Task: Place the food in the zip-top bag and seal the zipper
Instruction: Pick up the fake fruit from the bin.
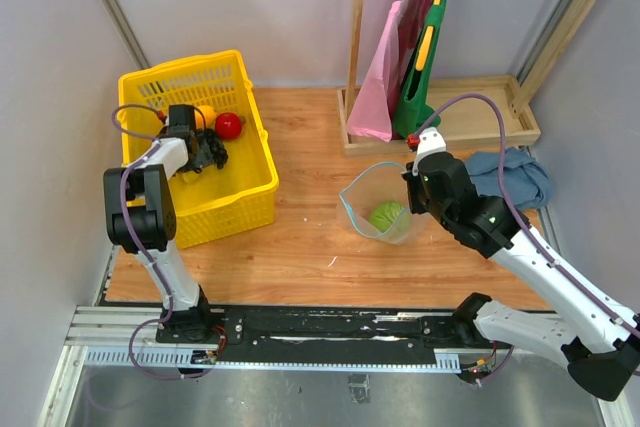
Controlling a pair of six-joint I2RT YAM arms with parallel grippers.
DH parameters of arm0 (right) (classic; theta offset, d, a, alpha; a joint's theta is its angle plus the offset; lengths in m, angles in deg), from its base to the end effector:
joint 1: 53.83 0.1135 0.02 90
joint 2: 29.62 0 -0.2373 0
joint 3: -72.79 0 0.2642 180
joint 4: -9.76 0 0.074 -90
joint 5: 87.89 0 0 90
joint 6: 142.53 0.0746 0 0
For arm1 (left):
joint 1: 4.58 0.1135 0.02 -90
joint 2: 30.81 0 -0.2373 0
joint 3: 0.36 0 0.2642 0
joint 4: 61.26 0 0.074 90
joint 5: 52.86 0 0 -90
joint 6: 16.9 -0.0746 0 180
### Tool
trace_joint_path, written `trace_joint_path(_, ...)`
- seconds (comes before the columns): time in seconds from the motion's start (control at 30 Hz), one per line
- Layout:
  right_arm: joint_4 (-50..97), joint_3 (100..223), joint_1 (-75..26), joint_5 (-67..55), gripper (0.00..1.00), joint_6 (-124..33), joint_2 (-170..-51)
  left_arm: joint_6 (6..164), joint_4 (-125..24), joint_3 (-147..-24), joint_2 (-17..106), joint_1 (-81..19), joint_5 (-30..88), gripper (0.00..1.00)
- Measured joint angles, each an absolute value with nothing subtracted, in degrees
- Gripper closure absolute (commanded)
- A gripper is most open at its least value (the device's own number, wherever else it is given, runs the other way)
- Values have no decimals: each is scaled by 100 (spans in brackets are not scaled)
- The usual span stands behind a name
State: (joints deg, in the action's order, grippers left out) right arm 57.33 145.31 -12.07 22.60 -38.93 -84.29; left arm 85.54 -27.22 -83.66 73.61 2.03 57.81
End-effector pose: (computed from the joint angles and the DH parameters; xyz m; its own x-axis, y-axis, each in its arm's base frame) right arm 0.2107 0.1532 0.3168 -0.4528 -0.1090 -0.8849 -0.2990 0.9536 0.0355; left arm 0.4020 0.0731 0.1301 -0.7298 -0.2875 -0.6203 -0.4764 0.8646 0.1598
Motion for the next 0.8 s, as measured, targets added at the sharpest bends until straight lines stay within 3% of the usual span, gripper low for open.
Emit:
trace_joint_path(0.23,5715,14509,-1207,2258,100,-3893,-8429,8554,-2919,-8366,7735,282,5724,34)
trace_joint_path(0.53,5698,14442,-1207,2212,99,-3895,-8421,8561,-3105,-8366,7735,286,5641,22)
trace_joint_path(0.8,5698,14418,-1207,2151,99,-3893,-8388,8620,-3474,-8366,7737,426,5648,21)
